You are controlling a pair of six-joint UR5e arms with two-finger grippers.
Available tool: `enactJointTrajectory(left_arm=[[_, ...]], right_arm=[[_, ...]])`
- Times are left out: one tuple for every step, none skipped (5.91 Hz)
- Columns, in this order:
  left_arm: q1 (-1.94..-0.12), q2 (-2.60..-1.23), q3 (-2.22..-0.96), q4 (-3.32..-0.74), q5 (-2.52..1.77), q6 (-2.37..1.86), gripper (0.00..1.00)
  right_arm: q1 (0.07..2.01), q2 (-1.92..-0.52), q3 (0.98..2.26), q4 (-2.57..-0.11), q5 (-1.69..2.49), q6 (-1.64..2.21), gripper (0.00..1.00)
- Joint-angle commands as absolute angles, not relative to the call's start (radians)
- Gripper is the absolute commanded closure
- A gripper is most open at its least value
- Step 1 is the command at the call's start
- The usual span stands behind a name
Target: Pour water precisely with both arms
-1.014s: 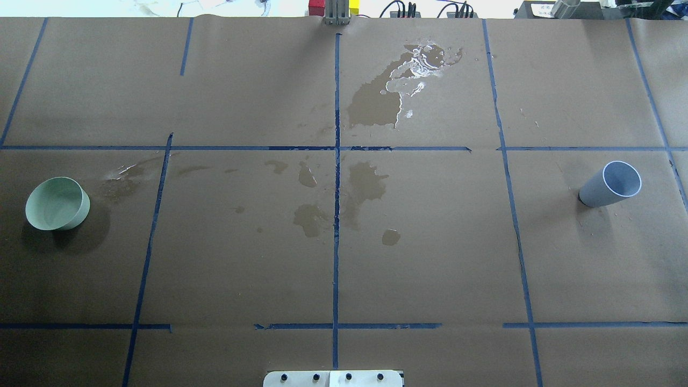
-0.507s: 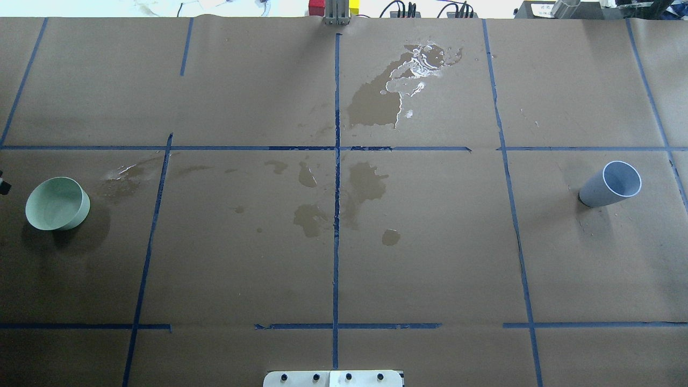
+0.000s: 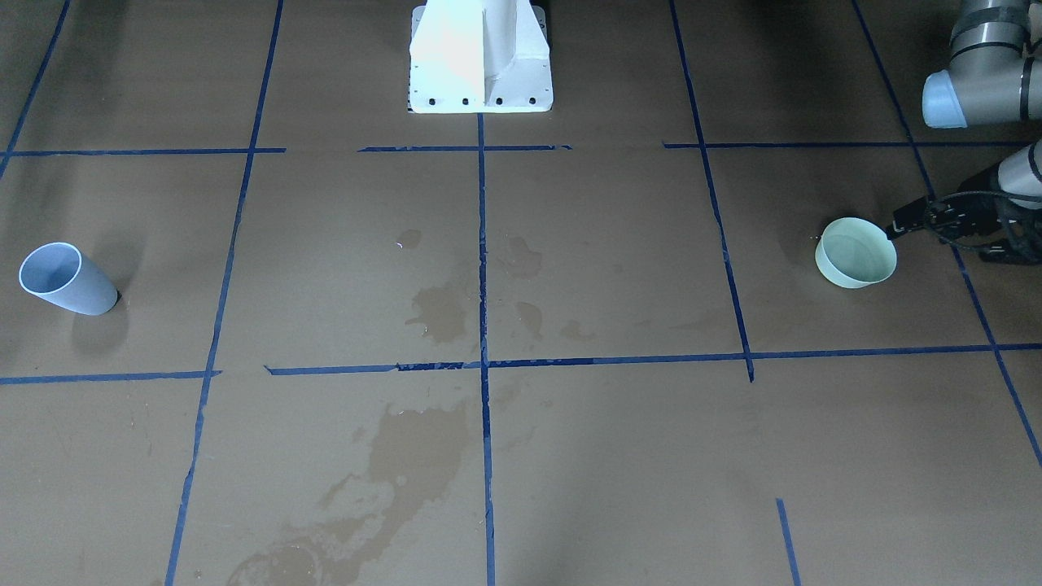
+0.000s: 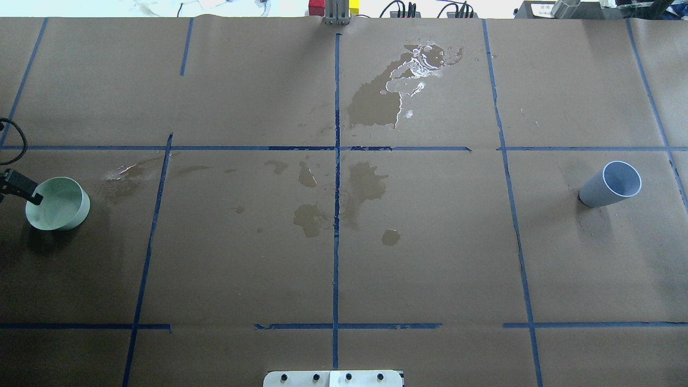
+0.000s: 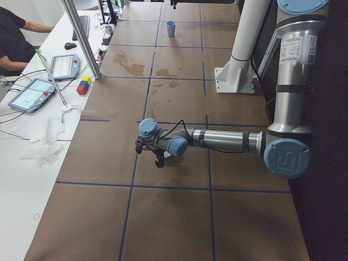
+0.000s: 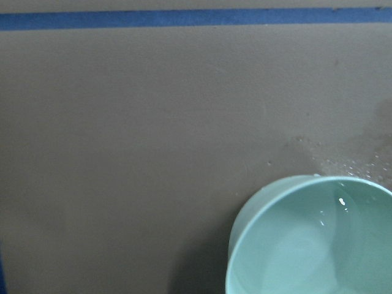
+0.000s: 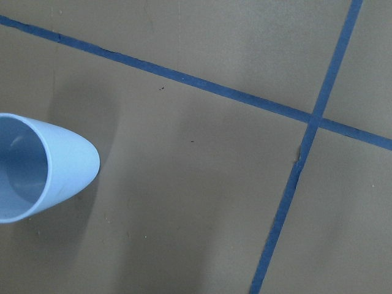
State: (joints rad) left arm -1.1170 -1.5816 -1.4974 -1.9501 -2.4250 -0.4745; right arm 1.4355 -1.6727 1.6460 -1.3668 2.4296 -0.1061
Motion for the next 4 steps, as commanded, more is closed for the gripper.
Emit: enactJointTrajectory(left_arm=[[-1.095, -1.597, -1.476, -1.957, -2.425, -0.477, 0.31], [-1.094, -1.609, -1.457, -1.959, -2.425, -0.477, 0.76], [-1.094, -1.615, -1.457, -1.959, -2.428, -0.479, 1.00], [-1.094, -1.637, -1.466, -1.957, -2.436, -0.480, 1.00]], right_arm=[[1.434, -1.672, 1.646, -1.367, 2.430, -0.107, 0.00], [1.434, -1.672, 1.647, -1.367, 2.430, -0.107, 0.00], [1.434, -1.672, 1.647, -1.367, 2.430, -0.109, 0.00], [1.434, -1.672, 1.649, -1.367, 2.430, -0.107, 0.00]])
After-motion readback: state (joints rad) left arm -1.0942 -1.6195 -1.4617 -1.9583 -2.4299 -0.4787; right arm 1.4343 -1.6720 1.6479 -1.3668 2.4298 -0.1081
